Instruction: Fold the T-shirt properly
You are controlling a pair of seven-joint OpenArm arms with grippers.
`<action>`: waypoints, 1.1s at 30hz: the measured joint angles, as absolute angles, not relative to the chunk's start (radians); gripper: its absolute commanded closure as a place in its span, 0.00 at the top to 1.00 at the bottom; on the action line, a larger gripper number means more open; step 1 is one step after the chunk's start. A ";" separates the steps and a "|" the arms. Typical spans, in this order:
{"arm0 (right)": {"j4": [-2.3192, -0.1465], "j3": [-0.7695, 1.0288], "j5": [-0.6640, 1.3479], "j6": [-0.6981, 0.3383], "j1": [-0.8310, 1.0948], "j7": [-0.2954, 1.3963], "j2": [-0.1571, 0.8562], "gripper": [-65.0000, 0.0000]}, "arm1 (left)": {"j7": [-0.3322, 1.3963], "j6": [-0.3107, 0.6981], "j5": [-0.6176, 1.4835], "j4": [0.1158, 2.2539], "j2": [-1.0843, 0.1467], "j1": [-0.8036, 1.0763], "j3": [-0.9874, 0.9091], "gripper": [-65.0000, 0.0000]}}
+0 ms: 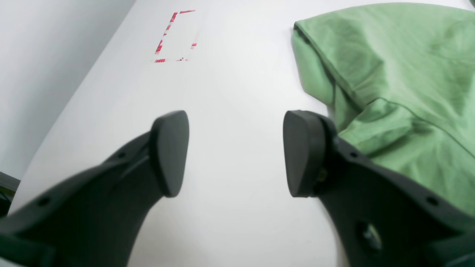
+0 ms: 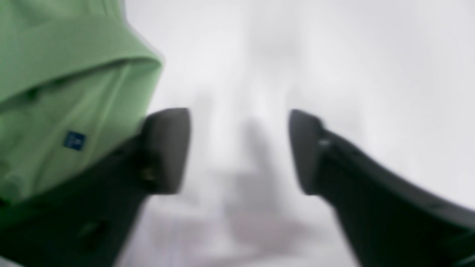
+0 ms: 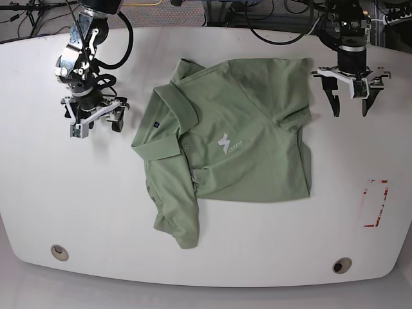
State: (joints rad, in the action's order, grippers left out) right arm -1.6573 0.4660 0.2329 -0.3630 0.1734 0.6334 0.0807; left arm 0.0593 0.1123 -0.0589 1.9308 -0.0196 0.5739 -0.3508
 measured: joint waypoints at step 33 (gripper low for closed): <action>-1.576 0.316 0.056 -0.342 0.083 0.700 0.059 0.68 | 0.055 0.112 -0.059 1.930 -0.023 0.554 -0.353 0.59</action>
State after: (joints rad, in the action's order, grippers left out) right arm -1.5761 0.3161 0.0563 -0.3416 0.0826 0.7002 0.0586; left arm 0.0547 0.1120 -0.0586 1.9301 -0.0227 0.5537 -0.3527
